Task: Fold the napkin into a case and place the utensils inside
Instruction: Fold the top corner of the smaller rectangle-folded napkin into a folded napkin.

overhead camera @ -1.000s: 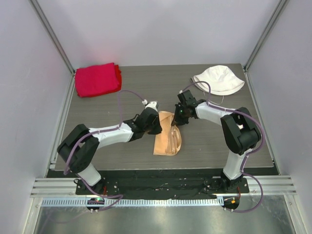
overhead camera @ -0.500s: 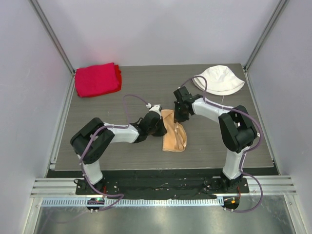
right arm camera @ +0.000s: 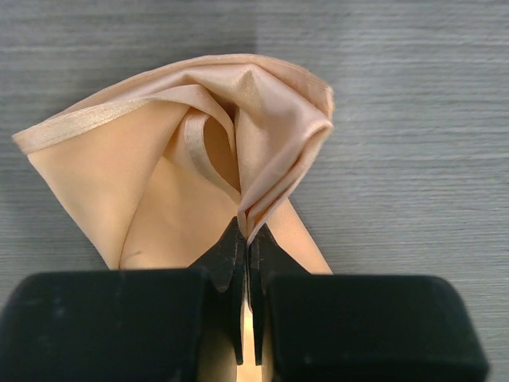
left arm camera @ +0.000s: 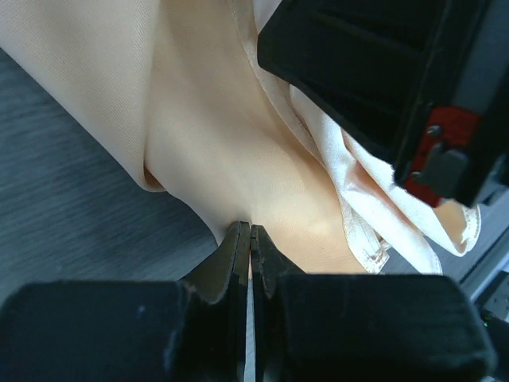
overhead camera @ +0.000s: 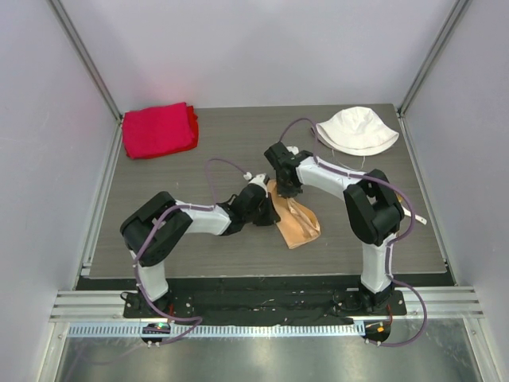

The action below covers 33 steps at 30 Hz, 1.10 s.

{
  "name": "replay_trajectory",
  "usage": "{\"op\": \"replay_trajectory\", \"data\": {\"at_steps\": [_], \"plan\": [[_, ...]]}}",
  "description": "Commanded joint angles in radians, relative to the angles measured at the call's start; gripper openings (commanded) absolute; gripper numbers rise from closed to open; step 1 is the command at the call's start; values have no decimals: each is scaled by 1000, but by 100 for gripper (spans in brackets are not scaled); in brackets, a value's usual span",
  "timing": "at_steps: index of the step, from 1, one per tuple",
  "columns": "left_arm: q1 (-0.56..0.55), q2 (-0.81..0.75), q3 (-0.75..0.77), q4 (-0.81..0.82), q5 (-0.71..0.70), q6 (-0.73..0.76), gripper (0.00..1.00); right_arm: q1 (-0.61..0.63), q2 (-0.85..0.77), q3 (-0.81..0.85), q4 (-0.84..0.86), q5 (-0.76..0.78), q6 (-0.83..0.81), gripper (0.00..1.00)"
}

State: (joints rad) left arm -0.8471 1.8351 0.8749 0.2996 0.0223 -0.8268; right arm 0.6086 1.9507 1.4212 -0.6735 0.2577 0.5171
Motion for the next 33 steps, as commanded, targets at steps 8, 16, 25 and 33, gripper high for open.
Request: {"op": "replay_trajectory", "data": {"at_steps": [8,16,25,33], "plan": [[201,-189,-56,-108,110,-169,5,39,-6,5,15,72,34,8],[227,-24,76,-70,197,-179,3,60,4,-8,31,107,57,9],[229,70,82,-22,186,-205,2,120,19,-2,32,224,87,8],[229,88,58,15,183,-225,2,163,28,-27,57,264,133,10]]}}
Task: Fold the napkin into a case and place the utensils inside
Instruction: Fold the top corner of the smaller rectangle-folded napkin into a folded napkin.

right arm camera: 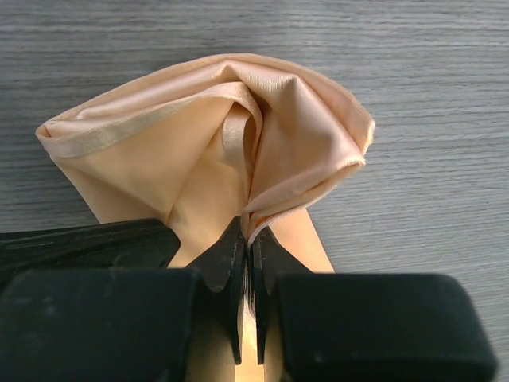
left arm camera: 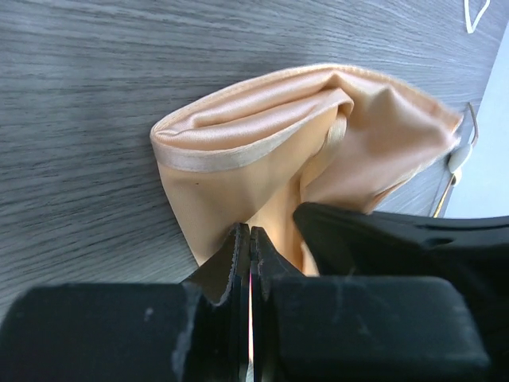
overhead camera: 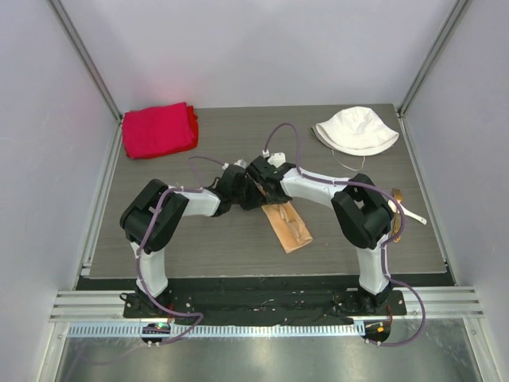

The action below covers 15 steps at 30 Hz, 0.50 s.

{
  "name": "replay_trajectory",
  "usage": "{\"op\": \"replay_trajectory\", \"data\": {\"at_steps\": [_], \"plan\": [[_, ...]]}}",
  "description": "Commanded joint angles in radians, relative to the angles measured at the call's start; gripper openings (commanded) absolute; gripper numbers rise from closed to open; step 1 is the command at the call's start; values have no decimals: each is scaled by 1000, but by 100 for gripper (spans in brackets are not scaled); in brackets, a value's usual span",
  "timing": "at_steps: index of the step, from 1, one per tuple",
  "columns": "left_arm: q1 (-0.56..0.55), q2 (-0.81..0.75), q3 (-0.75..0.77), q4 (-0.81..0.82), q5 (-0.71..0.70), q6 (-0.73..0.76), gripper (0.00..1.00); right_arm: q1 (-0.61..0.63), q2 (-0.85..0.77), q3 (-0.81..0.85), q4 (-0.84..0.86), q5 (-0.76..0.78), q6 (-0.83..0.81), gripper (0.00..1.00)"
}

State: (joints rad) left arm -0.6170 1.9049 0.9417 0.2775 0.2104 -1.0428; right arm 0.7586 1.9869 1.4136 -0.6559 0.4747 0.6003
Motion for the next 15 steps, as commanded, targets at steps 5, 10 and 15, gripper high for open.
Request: {"op": "replay_trajectory", "data": {"at_steps": [5,10,15], "plan": [[-3,16,-6,45,-5,-16,2,11,-60,-87,107,-46,62,16],[-3,17,-4,42,0,-13,2,13,-148,-163,174,-130,61,33],[-1,17,-7,45,1,-11,2,8,-230,-223,235,-206,46,46]]}}
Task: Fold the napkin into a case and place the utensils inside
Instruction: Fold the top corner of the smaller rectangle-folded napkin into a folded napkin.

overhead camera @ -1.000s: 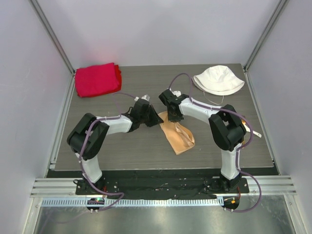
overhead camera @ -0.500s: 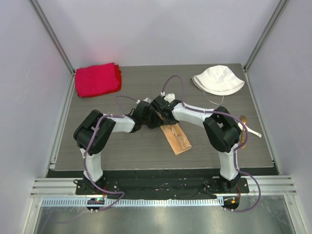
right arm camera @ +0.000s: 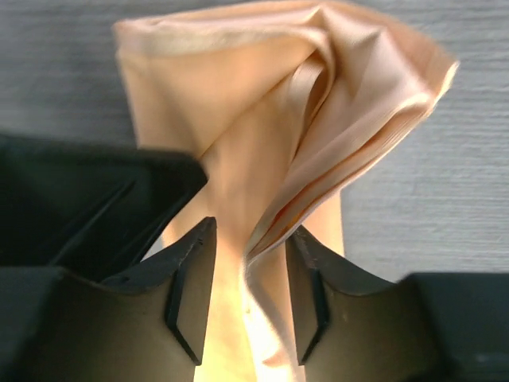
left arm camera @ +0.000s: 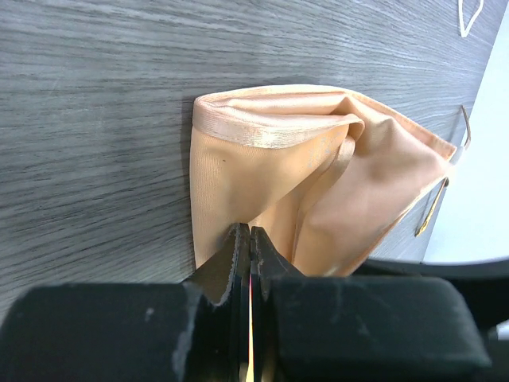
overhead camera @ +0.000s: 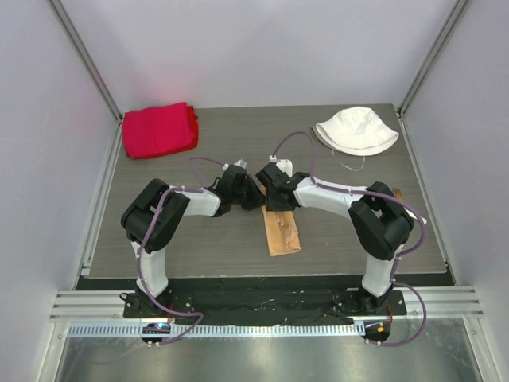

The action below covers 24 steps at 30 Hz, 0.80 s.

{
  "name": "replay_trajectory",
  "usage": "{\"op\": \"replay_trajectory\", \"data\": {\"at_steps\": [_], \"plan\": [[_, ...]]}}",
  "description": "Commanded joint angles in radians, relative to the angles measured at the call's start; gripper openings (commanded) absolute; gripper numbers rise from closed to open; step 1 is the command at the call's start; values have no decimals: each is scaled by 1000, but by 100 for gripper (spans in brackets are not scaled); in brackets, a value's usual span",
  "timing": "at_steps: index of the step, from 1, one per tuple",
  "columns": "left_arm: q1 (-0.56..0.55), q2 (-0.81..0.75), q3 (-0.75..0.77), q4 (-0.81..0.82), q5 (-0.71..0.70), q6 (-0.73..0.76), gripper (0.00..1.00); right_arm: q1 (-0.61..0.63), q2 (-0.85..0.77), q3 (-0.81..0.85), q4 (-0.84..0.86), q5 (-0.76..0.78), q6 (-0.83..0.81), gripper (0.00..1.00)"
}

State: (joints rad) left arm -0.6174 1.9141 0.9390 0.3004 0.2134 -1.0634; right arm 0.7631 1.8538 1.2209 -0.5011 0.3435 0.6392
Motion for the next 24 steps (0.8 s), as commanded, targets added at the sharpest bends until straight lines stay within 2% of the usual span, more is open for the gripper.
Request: {"op": "replay_trajectory", "data": {"at_steps": [1,5,7,11,12,16,17,18,20,24], "plan": [[-2,8,-5,22,-2,11,2,-1,-113,-55,96,-96,2,48],[-1,6,-2,29,20,28,2,-40,-140,-145,220,-240,0,59],[-1,3,0,31,30,42,2,-79,-139,-213,329,-360,2,63],[1,-10,-19,92,69,77,6,-133,-122,-297,484,-509,-10,63],[4,-13,-20,98,82,89,7,-143,-119,-316,565,-541,-10,62],[13,-38,-9,114,125,129,16,-203,-122,-422,712,-670,10,52],[16,-43,-8,115,130,140,20,-212,-125,-438,761,-707,19,42],[18,-47,-5,118,139,157,23,-222,-125,-467,779,-722,22,39],[18,-64,-5,129,144,174,28,-240,-125,-489,812,-756,11,38],[18,-90,3,120,144,217,30,-268,-127,-540,855,-784,5,38]]}}
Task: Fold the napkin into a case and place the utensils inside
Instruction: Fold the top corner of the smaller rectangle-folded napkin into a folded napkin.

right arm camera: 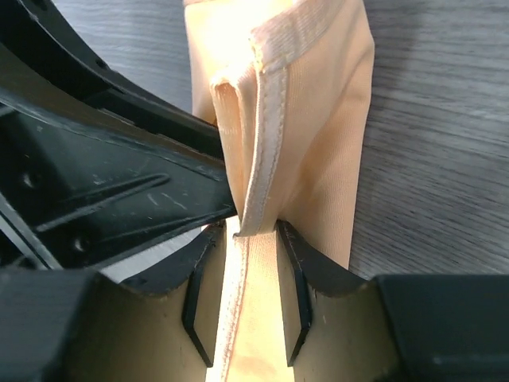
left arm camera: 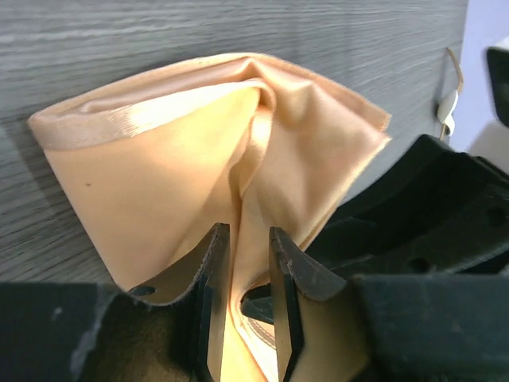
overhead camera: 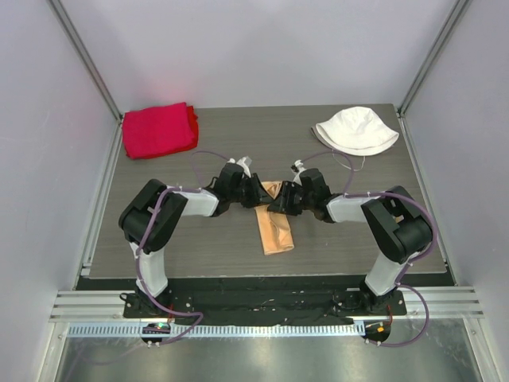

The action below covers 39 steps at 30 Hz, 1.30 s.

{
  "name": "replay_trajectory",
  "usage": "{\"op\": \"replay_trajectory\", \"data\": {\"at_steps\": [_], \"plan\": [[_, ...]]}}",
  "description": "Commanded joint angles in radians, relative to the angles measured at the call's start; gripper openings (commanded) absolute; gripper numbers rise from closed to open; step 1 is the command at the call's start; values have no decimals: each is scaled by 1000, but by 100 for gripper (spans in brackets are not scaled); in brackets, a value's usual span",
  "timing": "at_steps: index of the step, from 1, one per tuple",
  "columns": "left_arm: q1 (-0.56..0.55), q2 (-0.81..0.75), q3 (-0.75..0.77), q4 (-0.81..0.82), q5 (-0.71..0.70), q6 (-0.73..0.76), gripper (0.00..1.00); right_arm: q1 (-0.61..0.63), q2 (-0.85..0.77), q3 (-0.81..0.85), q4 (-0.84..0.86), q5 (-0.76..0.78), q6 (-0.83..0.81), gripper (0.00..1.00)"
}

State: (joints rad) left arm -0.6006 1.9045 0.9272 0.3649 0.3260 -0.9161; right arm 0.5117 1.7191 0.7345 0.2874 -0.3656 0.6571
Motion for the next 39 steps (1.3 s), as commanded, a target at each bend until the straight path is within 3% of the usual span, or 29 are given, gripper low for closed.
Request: {"op": "replay_trajectory", "data": {"at_steps": [1,11,20,24,39], "plan": [[1,-90,10,49,9,82,32,-19,10,-56,73,-79,-11,38],[-31,-122,107,-177,-88,246,44,-48,56,-99,177,-157,-4,54],[-94,-53,205,-248,-145,341,49,-64,86,-141,263,-213,-10,51],[-107,-32,237,-319,-209,364,50,-75,79,-152,259,-211,-20,56],[-139,-111,254,-466,-292,419,52,-93,88,-159,285,-248,-24,62]]}}
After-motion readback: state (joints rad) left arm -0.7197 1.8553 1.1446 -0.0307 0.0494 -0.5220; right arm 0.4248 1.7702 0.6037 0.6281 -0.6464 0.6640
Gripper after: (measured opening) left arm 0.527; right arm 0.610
